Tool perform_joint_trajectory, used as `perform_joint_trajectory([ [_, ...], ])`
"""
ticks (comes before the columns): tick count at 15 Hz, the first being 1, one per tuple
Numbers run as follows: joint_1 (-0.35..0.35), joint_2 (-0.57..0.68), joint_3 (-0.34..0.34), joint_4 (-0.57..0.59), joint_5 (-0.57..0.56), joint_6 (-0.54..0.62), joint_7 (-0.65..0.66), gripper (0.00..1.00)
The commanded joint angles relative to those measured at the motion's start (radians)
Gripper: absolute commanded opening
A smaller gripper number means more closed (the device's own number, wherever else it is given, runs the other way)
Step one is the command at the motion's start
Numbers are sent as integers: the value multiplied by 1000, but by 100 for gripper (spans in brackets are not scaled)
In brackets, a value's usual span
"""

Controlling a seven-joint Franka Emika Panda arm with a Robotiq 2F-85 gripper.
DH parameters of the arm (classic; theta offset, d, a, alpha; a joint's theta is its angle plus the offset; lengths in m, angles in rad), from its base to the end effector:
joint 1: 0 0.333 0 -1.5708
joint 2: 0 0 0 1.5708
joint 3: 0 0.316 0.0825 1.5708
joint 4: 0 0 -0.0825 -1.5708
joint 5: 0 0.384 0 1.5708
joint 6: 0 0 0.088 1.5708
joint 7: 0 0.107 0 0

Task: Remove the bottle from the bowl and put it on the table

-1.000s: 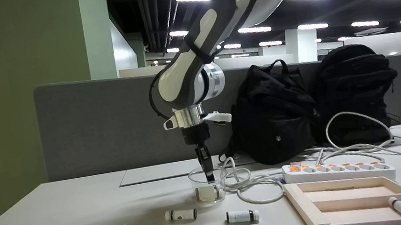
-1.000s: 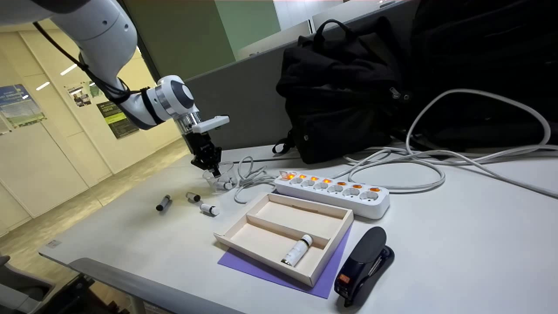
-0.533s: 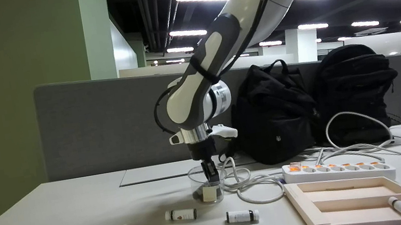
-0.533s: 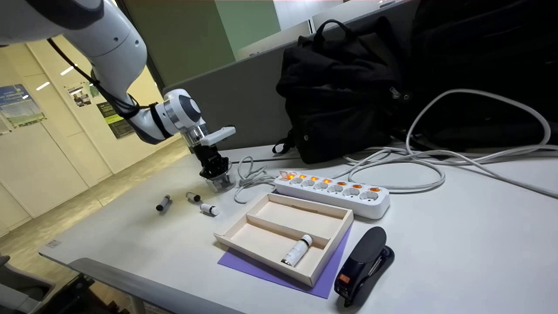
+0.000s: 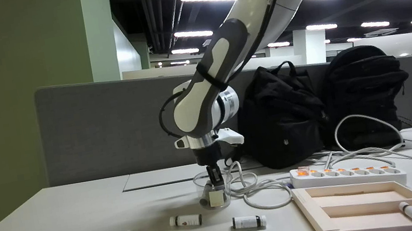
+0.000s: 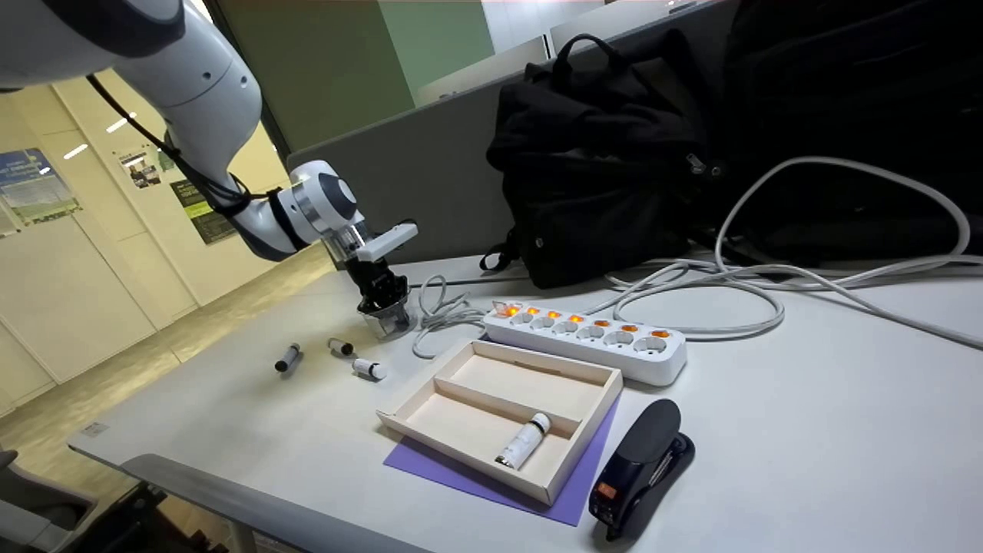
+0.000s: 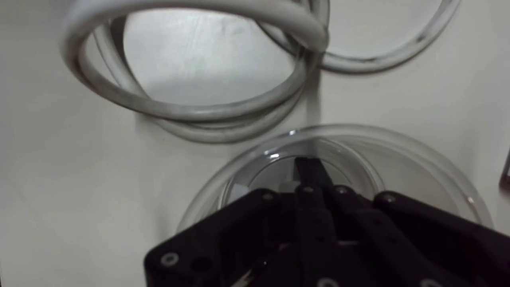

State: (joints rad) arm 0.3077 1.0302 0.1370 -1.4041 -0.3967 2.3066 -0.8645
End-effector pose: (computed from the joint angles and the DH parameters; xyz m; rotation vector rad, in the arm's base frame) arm 0.6435 0.2803 0.0741 2.1628 2.0847 -0.2108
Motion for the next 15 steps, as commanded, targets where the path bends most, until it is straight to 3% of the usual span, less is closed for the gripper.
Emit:
perform_joint_trajectory([
  [1, 0, 3, 1, 9, -2, 18, 36, 0],
  [8, -12, 37, -20, 18, 68, 38, 220, 0],
  [9, -12, 41, -28, 19, 71, 40, 260, 5],
  [11, -5, 42, -48, 10, 68, 49, 349, 24],
  [15, 30, 49, -85, 9, 48, 85, 558, 14],
])
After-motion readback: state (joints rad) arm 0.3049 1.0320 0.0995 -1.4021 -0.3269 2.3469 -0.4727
